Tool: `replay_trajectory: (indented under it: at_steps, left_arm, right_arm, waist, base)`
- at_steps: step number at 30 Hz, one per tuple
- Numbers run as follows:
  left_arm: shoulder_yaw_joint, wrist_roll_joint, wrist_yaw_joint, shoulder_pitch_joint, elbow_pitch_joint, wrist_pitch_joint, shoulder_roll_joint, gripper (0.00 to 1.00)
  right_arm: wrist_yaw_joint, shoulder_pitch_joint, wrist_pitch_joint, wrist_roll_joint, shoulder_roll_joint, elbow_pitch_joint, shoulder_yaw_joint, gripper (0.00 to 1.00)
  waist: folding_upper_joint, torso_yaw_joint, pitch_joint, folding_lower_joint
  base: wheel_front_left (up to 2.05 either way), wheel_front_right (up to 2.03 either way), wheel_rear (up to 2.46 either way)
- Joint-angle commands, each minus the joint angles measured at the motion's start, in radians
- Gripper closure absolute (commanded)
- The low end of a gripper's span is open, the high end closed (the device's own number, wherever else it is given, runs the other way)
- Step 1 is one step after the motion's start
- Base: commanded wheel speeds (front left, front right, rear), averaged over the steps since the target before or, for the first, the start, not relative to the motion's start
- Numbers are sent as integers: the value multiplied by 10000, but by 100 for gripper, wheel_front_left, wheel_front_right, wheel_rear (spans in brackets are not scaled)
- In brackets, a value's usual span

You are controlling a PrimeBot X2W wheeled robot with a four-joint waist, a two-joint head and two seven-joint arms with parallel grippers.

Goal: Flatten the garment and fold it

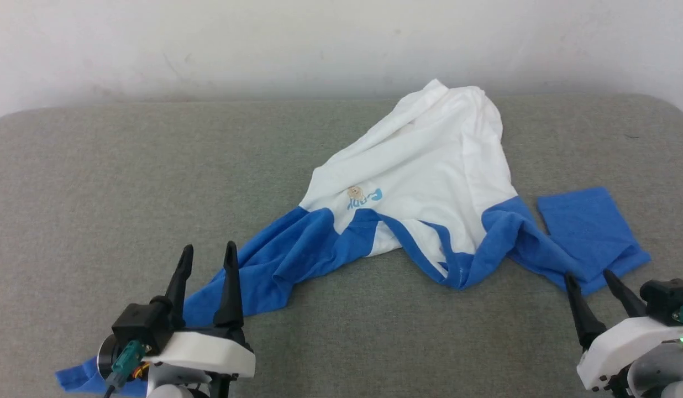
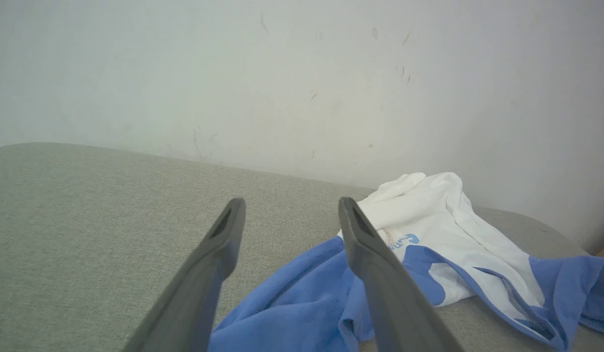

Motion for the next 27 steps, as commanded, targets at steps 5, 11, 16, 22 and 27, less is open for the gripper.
replay_trajectory:
  at_steps: [5,11,16,22,27]
  left_arm:
    - [-29,-6,71,-73,-80,3,55,0]
    - [-67,-48,89,-263,-73,-12,35,0]
    - [-127,-83,99,-379,17,-28,-7,0]
    - [-59,-112,133,-392,46,-45,-31,0]
    - [-66,-100,136,-379,48,-52,-55,0]
  right_arm:
    - [-7,-590,1109,21,-491,437,224,0]
    - [-7,-1814,2095,378,-1218,2016,1169,0]
    - [-7,-2423,2891,879,-1597,3352,1916,100]
    - [-7,-3137,1191,272,-2091,3420,666,100]
    - [-7,-3108,-5,-799,-1927,3577,-1468,100]
  waist:
    - [0,-72,267,2]
    - [0,68,588,2]
    - [0,235,704,2]
    - [0,241,718,2]
    - [0,216,640,2]
  base:
    - [0,0,0]
    - [0,0,0]
    - [0,0,0]
    - [0,0,0]
    - [0,0,0]
